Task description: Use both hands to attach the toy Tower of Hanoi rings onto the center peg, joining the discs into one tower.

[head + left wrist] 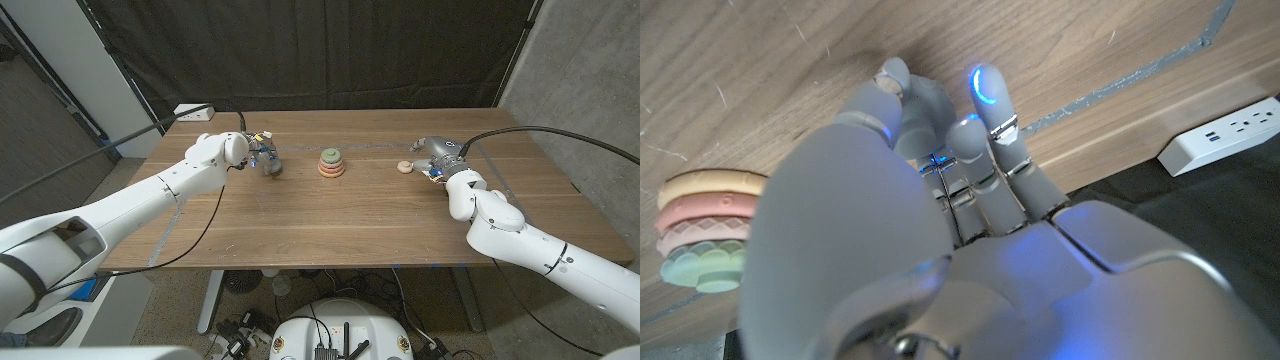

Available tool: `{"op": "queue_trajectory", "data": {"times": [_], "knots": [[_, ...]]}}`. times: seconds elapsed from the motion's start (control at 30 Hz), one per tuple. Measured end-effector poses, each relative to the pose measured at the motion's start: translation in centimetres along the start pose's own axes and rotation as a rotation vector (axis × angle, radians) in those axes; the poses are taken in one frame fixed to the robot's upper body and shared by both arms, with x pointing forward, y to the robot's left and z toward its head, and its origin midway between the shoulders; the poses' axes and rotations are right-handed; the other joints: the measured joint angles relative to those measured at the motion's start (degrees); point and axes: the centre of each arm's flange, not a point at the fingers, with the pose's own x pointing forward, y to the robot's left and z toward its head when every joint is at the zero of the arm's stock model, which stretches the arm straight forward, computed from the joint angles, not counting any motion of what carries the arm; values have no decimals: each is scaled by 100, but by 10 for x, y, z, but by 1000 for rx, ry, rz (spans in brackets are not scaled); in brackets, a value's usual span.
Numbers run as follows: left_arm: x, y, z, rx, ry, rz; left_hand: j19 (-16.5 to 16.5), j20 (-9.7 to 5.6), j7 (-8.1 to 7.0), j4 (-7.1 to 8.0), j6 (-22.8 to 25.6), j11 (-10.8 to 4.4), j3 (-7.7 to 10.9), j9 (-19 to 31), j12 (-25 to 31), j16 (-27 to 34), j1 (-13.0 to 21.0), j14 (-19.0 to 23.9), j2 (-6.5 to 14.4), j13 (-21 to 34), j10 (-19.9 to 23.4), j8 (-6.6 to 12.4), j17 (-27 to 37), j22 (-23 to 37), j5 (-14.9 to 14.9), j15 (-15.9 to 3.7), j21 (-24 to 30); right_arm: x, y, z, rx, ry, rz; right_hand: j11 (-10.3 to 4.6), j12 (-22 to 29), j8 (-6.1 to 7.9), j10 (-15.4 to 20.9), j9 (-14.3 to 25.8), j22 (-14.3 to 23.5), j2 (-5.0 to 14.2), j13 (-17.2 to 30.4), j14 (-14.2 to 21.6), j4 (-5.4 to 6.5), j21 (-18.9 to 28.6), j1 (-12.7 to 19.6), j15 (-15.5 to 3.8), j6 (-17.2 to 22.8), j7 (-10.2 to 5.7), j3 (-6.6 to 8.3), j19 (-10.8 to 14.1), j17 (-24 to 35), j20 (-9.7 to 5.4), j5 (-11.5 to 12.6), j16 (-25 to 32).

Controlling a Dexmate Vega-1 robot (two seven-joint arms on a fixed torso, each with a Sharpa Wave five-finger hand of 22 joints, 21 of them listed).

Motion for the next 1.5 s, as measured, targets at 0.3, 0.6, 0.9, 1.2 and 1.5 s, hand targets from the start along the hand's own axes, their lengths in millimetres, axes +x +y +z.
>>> {"op": "queue_trajectory", "data": {"times": [0.3, 0.6, 0.9, 1.2, 1.5], "knots": [[-12, 14, 1, 9, -8, 38, 0, 0, 12, -1, 47, 4, -1, -15, -29, -25, 0, 0, 17, 0, 5, -51, 0, 0, -1, 0, 0, 0, 0, -2, 5, 6, -3, 0, 0, 0, 0, 0, -10, 0, 0, 0, 0, 0, 0, 0, 0, 0, 0, 0, 0, 0, 0, 0], [-23, 28, 2, 17, -15, 66, 0, 0, 12, -2, 47, 3, -2, 21, -66, -85, -6, 0, 25, 0, 5, -90, 13, -28, -5, 0, 0, 0, 0, -5, 10, 11, -4, -21, 0, 0, 20, 1, 3, 0, 0, 0, 0, 0, 0, 0, 0, 0, 0, 0, 0, 0, 0, 0], [-33, 42, 6, 36, -24, 83, 0, 0, 13, 2, 44, 2, 2, 21, -113, -85, -5, 0, 26, 2, 5, -118, 27, -28, -7, 0, 0, 2, 2, -7, 13, 15, -1, -21, 0, 0, 20, 1, -13, 0, 1, 0, 0, 0, 0, 0, 0, 0, 0, 0, 0, 0, 0, 0], [-40, 55, 9, 47, -31, 104, 0, 0, 16, 2, 39, 1, 2, 46, -140, -117, 8, 0, 41, 2, 4, -139, 45, -28, -10, 0, 0, 4, 2, -7, 16, 17, -1, -21, 0, 0, 20, 1, 2, 0, 0, 0, 0, 0, 0, 0, 0, 0, 0, 0, -1, 0, 0, 0], [-46, 67, 15, 69, -40, 121, 0, 0, 9, 3, 27, 3, 2, 46, -196, -129, -22, 0, 71, 3, 11, -161, 53, -27, -11, 0, -1, 5, 3, -6, 15, 18, 1, -20, 0, 0, 20, 1, -13, -1, 1, 0, 0, 0, 1, 0, 0, 0, 0, 0, -1, 0, 0, 0]]}}
